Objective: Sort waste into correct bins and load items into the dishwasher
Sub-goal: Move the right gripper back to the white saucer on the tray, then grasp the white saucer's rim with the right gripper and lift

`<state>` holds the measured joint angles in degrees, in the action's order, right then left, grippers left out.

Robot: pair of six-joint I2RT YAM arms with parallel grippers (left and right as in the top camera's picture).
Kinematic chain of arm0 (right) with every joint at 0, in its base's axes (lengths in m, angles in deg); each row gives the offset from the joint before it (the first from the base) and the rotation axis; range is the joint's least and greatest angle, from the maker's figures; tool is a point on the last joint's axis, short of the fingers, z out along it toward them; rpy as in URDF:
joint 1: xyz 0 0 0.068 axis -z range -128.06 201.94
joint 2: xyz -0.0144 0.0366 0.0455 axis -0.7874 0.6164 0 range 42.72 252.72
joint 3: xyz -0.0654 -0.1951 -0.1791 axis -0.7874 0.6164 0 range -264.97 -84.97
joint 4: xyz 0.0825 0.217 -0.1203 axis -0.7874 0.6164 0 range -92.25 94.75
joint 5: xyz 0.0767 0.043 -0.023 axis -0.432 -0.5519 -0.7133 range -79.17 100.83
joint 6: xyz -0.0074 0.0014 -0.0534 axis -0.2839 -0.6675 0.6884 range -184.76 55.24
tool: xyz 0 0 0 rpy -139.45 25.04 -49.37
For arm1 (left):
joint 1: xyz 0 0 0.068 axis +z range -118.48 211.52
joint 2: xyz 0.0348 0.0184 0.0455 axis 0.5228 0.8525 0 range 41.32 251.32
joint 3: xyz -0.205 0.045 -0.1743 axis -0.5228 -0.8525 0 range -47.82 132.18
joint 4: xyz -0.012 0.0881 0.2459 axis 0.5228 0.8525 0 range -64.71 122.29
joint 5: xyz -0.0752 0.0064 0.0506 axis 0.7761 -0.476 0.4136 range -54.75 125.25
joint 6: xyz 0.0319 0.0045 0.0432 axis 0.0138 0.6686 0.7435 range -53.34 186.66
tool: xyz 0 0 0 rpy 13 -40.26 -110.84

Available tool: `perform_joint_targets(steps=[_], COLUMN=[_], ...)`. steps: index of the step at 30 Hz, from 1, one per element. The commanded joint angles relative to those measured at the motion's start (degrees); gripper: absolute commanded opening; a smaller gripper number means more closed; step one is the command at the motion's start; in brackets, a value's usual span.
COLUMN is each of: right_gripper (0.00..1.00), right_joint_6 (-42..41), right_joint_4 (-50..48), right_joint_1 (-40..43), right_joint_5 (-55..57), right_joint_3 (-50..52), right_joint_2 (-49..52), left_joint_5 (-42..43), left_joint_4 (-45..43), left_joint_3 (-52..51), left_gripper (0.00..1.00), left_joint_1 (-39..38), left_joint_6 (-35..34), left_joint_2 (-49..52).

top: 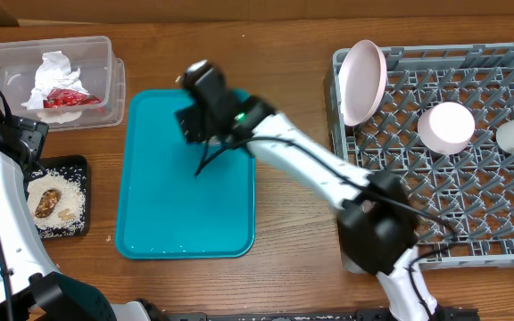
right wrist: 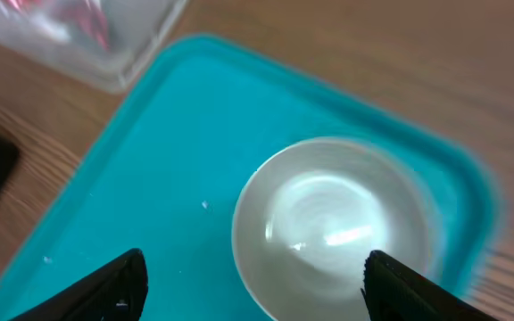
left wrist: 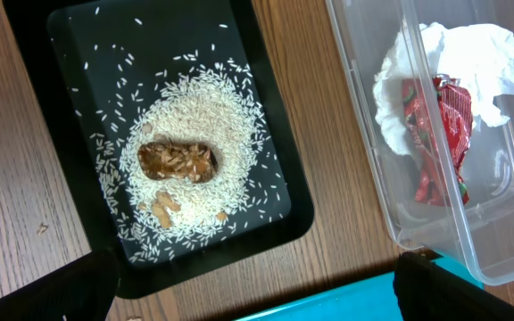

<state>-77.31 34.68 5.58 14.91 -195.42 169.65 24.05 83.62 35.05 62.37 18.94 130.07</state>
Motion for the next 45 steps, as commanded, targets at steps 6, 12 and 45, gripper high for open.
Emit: perform_joint_targets(steps=[6, 12, 45], right_gripper=[0.79, 0.59, 0.04], right_joint_6=[1.1, 1.0, -1.2], right_joint_4=[-1.4, -1.0, 13.1], right_joint_1=[-4.0, -4.3, -4.3], right_joint_5=[2.8, 3.0, 5.3], right_joint_3=[-0.5, -0.5, -8.2], right_joint_2=[6.1, 7.6, 6.4], left_joint_5=[-0.8, -0.8, -0.8], left_joint_4=[-0.1, 0.0, 0.0], left_joint_3=[0.1, 0.1, 0.1], left_gripper=[1.00, 1.00, 1.00], left_joint_1=[-0.1, -0.1, -0.1], left_joint_6=[-0.7, -0.7, -0.7], left_joint_2=[0.4, 0.4, 0.4])
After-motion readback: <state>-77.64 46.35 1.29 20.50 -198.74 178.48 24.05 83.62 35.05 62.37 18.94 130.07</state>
